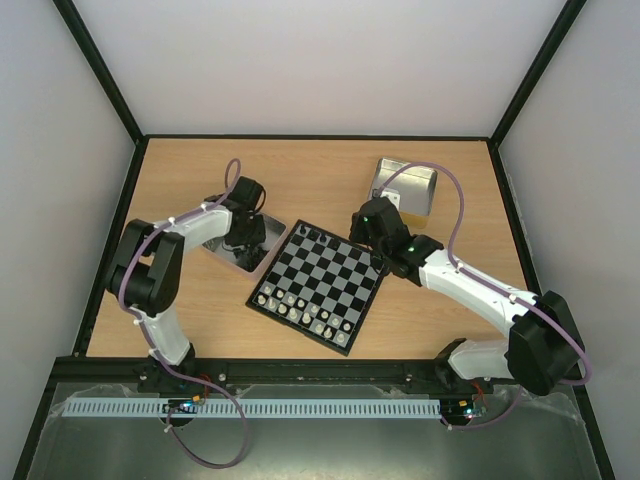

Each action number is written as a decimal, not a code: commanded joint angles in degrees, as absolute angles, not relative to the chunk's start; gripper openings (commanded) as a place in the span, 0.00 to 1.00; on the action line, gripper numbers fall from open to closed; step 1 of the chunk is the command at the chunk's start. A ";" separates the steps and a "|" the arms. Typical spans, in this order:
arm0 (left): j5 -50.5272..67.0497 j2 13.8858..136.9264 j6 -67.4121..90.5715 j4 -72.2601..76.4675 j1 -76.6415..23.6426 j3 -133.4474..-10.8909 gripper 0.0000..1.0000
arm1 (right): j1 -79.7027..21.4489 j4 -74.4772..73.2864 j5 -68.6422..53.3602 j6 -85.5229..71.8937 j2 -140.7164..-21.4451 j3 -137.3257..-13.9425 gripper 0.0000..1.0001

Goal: Set up the chess pieces on the board
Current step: Pick up the chess piece from the storage box, then place the chess piece on the chessboard.

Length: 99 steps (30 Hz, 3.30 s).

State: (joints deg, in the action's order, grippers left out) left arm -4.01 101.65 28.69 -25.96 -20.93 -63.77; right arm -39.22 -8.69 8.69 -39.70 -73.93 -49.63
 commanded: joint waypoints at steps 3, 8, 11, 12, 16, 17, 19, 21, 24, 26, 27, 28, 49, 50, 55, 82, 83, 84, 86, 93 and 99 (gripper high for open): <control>-2.63 104.31 28.41 -24.31 -19.72 -63.58 0.41 | -38.94 -7.92 9.66 -40.19 -74.22 -49.13 0.33; -2.76 105.98 28.25 -24.31 -19.69 -64.16 0.37 | -38.94 -7.84 9.54 -39.91 -74.53 -49.26 0.33; -3.43 106.32 28.38 -24.28 -19.52 -64.08 0.34 | -38.93 -7.74 9.44 -39.90 -74.56 -49.11 0.33; -3.83 106.37 28.45 -24.19 -19.45 -64.07 0.32 | -38.93 -7.74 9.39 -39.97 -74.56 -49.11 0.33; -4.22 106.49 28.41 -23.66 -19.19 -64.00 0.24 | -38.94 -7.73 9.14 -40.02 -74.38 -49.01 0.33; -4.22 106.72 28.27 -23.65 -19.16 -64.17 0.22 | -38.94 -7.73 9.14 -40.03 -74.31 -48.88 0.33; -4.45 107.32 28.25 -23.70 -19.06 -64.41 0.21 | -38.94 -7.82 9.14 -40.15 -74.12 -48.90 0.33; -4.49 107.68 28.20 -23.65 -18.99 -64.47 0.21 | -38.92 -7.90 9.15 -40.12 -73.89 -48.91 0.33; -4.52 107.59 28.25 -23.51 -18.99 -64.30 0.16 | -38.91 -8.05 9.10 -40.26 -73.47 -48.71 0.33; -4.78 106.62 28.45 -23.26 -19.01 -64.01 0.12 | -38.94 -7.78 8.67 -40.20 -73.17 -48.49 0.33; -5.04 105.79 28.62 -23.00 -19.03 -63.80 0.12 | -38.94 -7.49 8.24 -39.98 -73.06 -48.41 0.33; -5.23 104.75 29.10 -22.64 -18.99 -63.58 0.12 | -38.94 -7.13 7.59 -39.79 -72.96 -48.31 0.33; 27.25 79.92 62.37 4.48 -18.99 -53.37 0.15 | -41.74 14.24 -10.80 -38.62 -73.52 -46.44 0.45; 28.73 79.61 64.96 7.07 -19.13 -52.49 0.15 | -42.09 15.49 -11.27 -38.89 -73.79 -46.43 0.46; 34.14 78.83 81.88 20.95 -19.96 -46.57 0.15 | -43.66 19.98 -14.13 -40.23 -77.06 -47.34 0.52; 31.55 76.65 96.39 30.61 -24.17 -40.66 0.15 | -44.91 23.59 -18.71 -44.67 -85.32 -51.93 0.24; 31.67 76.64 96.29 30.57 -24.17 -40.54 0.15 | -44.91 23.54 -18.41 -44.72 -85.20 -51.70 0.20; 31.79 76.57 96.16 30.51 -24.17 -40.41 0.15 | -44.88 23.49 -18.12 -44.58 -84.97 -51.50 0.18; 31.84 76.40 95.90 30.32 -24.17 -40.12 0.15 | -44.88 23.30 -17.59 -44.14 -84.46 -51.12 0.15; 31.38 75.42 94.29 28.38 -24.17 -39.22 0.16 | -44.86 21.11 -15.70 -41.73 -82.93 -50.80 0.06; 31.55 75.41 94.31 28.57 -24.13 -38.74 0.16 | -44.85 20.05 -14.86 -41.01 -82.24 -50.73 0.03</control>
State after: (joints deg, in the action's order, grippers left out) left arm 29.74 76.58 95.13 29.26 -23.83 -39.99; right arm -45.39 19.44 -19.05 -42.22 -84.53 -50.26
